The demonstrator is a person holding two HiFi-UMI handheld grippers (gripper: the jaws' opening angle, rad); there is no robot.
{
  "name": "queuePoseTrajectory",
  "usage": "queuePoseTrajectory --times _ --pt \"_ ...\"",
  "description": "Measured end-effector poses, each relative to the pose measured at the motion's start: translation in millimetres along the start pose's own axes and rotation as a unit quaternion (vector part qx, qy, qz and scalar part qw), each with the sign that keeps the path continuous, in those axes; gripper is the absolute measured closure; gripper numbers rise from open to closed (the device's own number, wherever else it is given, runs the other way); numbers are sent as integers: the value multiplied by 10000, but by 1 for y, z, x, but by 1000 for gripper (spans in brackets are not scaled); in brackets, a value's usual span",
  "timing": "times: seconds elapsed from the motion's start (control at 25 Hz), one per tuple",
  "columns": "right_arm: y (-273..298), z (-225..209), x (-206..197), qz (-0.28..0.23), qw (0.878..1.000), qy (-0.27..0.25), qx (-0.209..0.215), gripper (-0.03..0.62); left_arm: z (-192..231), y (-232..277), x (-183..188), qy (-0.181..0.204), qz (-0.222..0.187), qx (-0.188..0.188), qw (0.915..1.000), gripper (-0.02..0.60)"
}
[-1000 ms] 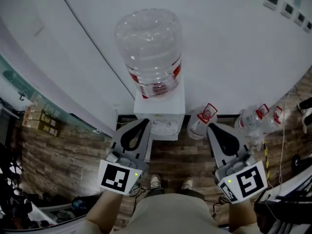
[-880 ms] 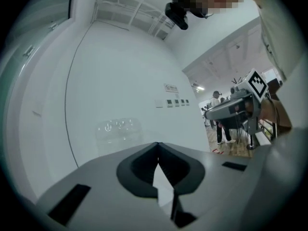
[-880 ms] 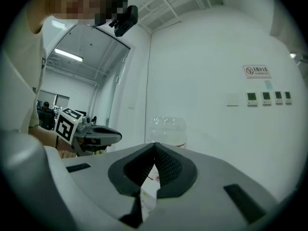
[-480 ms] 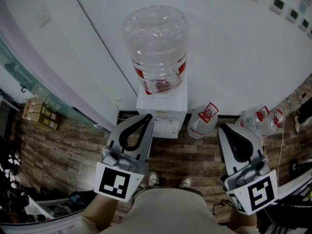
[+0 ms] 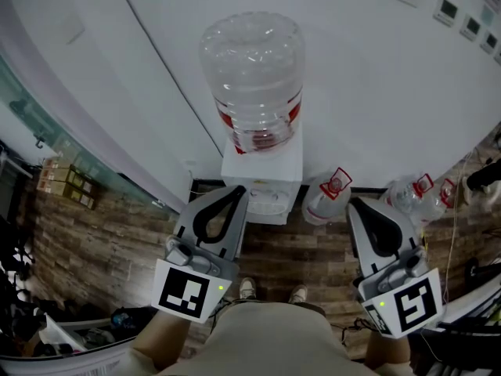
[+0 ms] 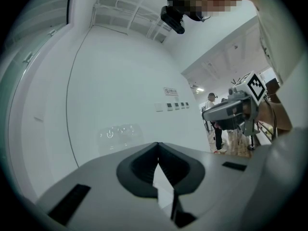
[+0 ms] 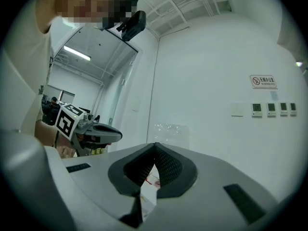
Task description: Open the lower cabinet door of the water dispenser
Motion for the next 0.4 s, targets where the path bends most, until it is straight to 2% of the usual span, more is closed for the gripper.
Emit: queuePoseTrajectory --times 0.16,0.4 --pt "-2 -3 -1 -56 9999 -1 -118 588 -1 1 -5 -146 25 -44 9999 575" --pt "-6 -4 -4 -16 9997 -11 -238 588 0 -3 -5 -141 21 20 9999 575"
Point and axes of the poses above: the fingertips, and each gripper's own axes: y forward along the fingers, z to its left, x out of its top, the point moved 5 cm from there along -y, backward along the fingers, and after that the axes turned 2 degrees about -z, right-handed, at the moved point
